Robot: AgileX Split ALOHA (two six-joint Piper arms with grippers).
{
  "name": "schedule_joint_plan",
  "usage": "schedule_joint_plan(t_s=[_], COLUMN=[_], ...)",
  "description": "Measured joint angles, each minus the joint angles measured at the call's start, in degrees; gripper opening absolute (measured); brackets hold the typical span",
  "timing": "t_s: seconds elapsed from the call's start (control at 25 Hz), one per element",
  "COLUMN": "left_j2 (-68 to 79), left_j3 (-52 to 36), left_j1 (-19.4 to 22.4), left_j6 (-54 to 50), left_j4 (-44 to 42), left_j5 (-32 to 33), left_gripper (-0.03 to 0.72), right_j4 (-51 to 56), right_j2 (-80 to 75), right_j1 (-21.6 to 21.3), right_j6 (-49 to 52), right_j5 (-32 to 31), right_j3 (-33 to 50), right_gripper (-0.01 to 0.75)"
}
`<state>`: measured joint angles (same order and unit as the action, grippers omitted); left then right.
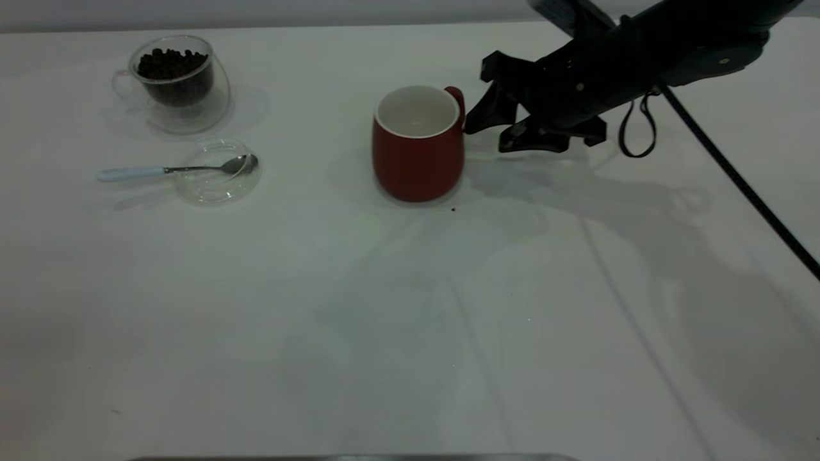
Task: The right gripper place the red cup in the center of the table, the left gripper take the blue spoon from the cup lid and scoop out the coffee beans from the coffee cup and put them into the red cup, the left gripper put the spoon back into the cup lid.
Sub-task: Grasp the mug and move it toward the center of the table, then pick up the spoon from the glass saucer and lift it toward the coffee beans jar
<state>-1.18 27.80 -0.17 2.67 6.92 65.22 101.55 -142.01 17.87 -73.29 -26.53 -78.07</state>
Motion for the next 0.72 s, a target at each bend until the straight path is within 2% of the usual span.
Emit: schedule_joint_plan(t_s=[0.2, 0.36, 0.48, 0.56, 0.72], left_j2=[0.0, 0.0, 0.0, 0.0, 0.0], left_j3=[0.0, 0.0, 0.0, 0.0, 0.0], left_j1=[0.0, 0.0, 0.0, 0.0, 0.0], left_j6=[0.0, 0.0, 0.0, 0.0, 0.0], left_j4=[0.0, 0.0, 0.0, 0.0, 0.0], left_j5=[0.0, 0.0, 0.0, 0.0, 0.0], left_gripper=[0.433, 0.433, 0.433, 0.433, 0.433], right_j4=[-0.1, -5.3, -16.0, -26.7, -46.5], right_j2=[0.0, 0.1, 2.3, 6.7, 21.0], right_j1=[0.8, -1.9, -6.6, -9.8, -13.6], right_j6=[-0.1, 1.8, 8.6, 13.5, 22.0], right_j5=[1.4, -0.4, -2.8, -4.6, -12.0], right_j3=[0.0, 0.0, 0.0, 0.0, 0.0], right_gripper=[0.507, 0.507, 0.507, 0.507, 0.507])
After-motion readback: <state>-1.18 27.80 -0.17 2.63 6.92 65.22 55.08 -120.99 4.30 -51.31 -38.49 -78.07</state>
